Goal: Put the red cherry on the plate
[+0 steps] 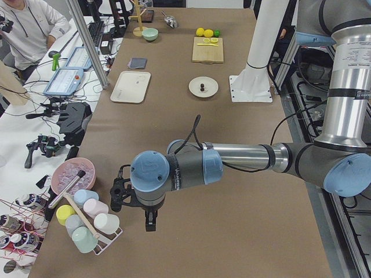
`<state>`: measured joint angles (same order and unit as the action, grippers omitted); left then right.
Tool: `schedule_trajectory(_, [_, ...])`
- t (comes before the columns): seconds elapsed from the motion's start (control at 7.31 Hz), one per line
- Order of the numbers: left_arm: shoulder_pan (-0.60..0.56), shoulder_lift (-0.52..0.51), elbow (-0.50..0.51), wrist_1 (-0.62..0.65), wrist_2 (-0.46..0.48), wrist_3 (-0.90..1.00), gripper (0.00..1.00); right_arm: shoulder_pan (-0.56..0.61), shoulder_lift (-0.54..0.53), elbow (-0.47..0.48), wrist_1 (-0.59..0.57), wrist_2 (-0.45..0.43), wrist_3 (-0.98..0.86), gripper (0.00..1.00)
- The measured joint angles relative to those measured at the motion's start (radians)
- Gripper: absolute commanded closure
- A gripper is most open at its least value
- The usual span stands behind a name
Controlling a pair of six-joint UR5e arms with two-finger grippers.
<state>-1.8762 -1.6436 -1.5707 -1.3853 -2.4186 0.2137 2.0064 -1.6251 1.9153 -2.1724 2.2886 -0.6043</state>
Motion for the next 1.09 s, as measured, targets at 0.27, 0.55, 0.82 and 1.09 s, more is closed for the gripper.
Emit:
schedule_trajectory(0.27, [-0.006, 0.007, -0.047, -0.017, 0.006, 0.003, 0.02, 0.002, -0.005, 0.007, 0.0, 0.0, 0.019, 0.0])
schedule_trajectory(0.55, [-0.008, 0.018, -0.085, -0.046, 0.01, 0.005, 0.02, -0.025, 0.006, -0.013, 0.005, 0.006, 0.054, 0.0])
schedule_trajectory(0.82, [-0.003, 0.028, -0.067, -0.068, 0.011, 0.001, 0.02, -0.083, 0.035, -0.056, 0.009, 0.024, 0.09, 0.0])
schedule_trajectory(1.09, [0.003, 0.032, -0.012, -0.074, 0.012, 0.002, 0.02, -0.14, 0.07, -0.117, 0.018, 0.033, 0.11, 0.0])
